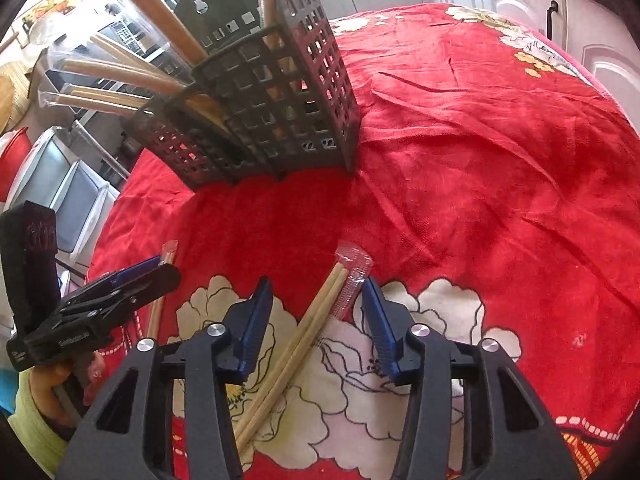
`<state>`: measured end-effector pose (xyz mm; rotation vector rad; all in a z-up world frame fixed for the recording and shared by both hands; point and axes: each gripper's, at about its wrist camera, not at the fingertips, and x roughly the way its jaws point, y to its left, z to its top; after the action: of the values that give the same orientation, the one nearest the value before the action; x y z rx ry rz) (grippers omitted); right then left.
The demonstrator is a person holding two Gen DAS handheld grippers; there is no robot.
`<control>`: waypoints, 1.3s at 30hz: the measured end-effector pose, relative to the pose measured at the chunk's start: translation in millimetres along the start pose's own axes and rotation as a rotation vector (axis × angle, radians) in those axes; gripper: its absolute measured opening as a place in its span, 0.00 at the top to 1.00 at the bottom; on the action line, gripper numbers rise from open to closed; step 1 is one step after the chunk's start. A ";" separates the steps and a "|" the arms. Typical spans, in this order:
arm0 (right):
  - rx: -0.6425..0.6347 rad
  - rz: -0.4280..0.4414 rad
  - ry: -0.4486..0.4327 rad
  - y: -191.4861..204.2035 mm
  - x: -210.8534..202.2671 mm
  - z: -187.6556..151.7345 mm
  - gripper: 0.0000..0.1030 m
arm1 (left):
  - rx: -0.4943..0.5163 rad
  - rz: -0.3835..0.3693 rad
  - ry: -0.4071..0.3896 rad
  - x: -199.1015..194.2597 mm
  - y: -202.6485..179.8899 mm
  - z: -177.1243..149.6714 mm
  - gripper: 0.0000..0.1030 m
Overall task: Organize utensils
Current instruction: 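Close the right gripper on a chopstick pair while the left gripper grasps a wrapped pack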
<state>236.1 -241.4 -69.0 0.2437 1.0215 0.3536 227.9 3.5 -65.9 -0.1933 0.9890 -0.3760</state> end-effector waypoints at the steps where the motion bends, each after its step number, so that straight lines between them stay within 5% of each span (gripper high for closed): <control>1: 0.001 -0.002 0.001 -0.6 1.1 1.3 0.61 | 0.005 0.007 0.002 2.4 -1.0 2.4 0.42; 11: -0.012 -0.032 0.003 -1.7 11.2 12.8 0.73 | -0.013 0.040 -0.018 9.6 10.5 12.3 0.80; 14: -0.018 -0.044 0.001 -0.3 14.1 15.7 0.76 | -0.024 0.037 -0.023 9.1 14.6 11.8 0.85; 25: -0.033 -0.071 -0.010 7.6 19.9 23.3 0.91 | -0.045 -0.018 -0.039 0.3 20.3 9.2 0.97; 39: -0.133 0.058 -0.148 54.6 -32.6 19.7 0.93 | -0.014 -0.070 -0.127 -50.8 5.5 9.1 1.00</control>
<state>228.2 -205.0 -13.8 0.1768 0.8429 0.4476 211.8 28.5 -23.3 -0.2618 0.8609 -0.4163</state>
